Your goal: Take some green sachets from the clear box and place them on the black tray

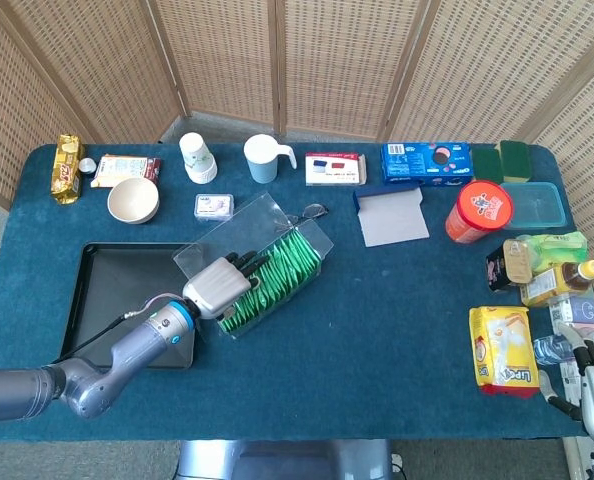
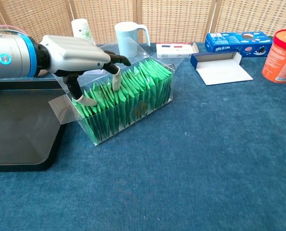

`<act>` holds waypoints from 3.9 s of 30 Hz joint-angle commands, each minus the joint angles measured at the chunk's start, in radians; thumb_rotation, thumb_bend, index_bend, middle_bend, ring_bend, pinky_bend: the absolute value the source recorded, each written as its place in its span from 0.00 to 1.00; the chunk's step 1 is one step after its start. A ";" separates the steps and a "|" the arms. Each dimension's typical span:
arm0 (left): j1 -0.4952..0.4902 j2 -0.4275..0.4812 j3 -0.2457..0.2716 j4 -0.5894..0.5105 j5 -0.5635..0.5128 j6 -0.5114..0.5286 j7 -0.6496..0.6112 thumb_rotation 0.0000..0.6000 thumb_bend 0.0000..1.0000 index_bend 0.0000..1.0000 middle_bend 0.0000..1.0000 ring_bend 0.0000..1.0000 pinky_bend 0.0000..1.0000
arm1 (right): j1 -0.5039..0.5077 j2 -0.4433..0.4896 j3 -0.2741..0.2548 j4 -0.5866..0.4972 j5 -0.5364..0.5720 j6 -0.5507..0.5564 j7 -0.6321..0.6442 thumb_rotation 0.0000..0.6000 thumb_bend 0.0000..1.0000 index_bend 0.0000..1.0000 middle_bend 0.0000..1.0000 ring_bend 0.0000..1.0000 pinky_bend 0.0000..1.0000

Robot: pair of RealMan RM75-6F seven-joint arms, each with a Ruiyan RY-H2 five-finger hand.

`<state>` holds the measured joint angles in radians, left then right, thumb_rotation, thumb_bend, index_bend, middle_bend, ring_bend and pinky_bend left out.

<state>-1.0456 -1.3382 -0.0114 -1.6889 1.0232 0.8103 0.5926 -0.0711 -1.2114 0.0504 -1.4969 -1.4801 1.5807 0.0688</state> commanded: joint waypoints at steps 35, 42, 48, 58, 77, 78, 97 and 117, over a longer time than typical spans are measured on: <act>-0.049 0.019 0.018 -0.035 -0.098 0.004 0.112 0.88 0.30 0.56 0.01 0.00 0.19 | -0.015 -0.005 0.007 0.005 -0.008 0.028 0.029 0.84 0.39 0.17 0.22 0.25 0.28; -0.050 0.019 0.010 -0.035 -0.097 0.015 0.104 0.89 0.37 0.58 0.02 0.00 0.19 | -0.017 -0.007 0.010 0.009 -0.011 0.035 0.037 0.84 0.39 0.17 0.22 0.25 0.28; -0.051 0.022 -0.004 -0.033 -0.094 0.026 0.093 0.94 0.40 0.58 0.02 0.00 0.19 | -0.018 -0.007 0.010 0.009 -0.013 0.038 0.038 0.84 0.39 0.17 0.22 0.25 0.28; -0.022 0.044 -0.050 -0.043 -0.001 0.088 0.011 0.94 0.45 0.61 0.05 0.00 0.19 | -0.021 -0.007 0.015 0.010 -0.017 0.049 0.045 0.84 0.39 0.17 0.22 0.25 0.28; 0.110 0.255 -0.161 -0.175 0.157 0.224 -0.257 0.96 0.45 0.60 0.05 0.00 0.19 | -0.006 -0.014 0.019 0.020 -0.023 0.034 0.049 0.84 0.39 0.16 0.22 0.25 0.28; 0.116 0.265 -0.162 -0.179 0.161 0.226 -0.263 0.96 0.45 0.60 0.05 0.00 0.19 | -0.006 -0.014 0.019 0.021 -0.023 0.033 0.049 0.84 0.39 0.16 0.22 0.25 0.28; 0.318 0.497 -0.054 -0.169 0.129 0.238 -0.314 0.95 0.44 0.57 0.05 0.00 0.19 | 0.035 -0.028 0.023 0.014 -0.033 -0.015 0.024 0.84 0.39 0.16 0.22 0.25 0.28; 0.480 0.461 0.019 -0.107 0.070 0.235 -0.298 0.48 0.18 0.14 0.00 0.00 0.19 | 0.082 -0.025 0.028 -0.009 -0.035 -0.060 -0.004 0.84 0.39 0.16 0.22 0.24 0.28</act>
<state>-0.5686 -0.8751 0.0091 -1.7950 1.0962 1.0445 0.2920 0.0112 -1.2365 0.0783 -1.5056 -1.5150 1.5206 0.0649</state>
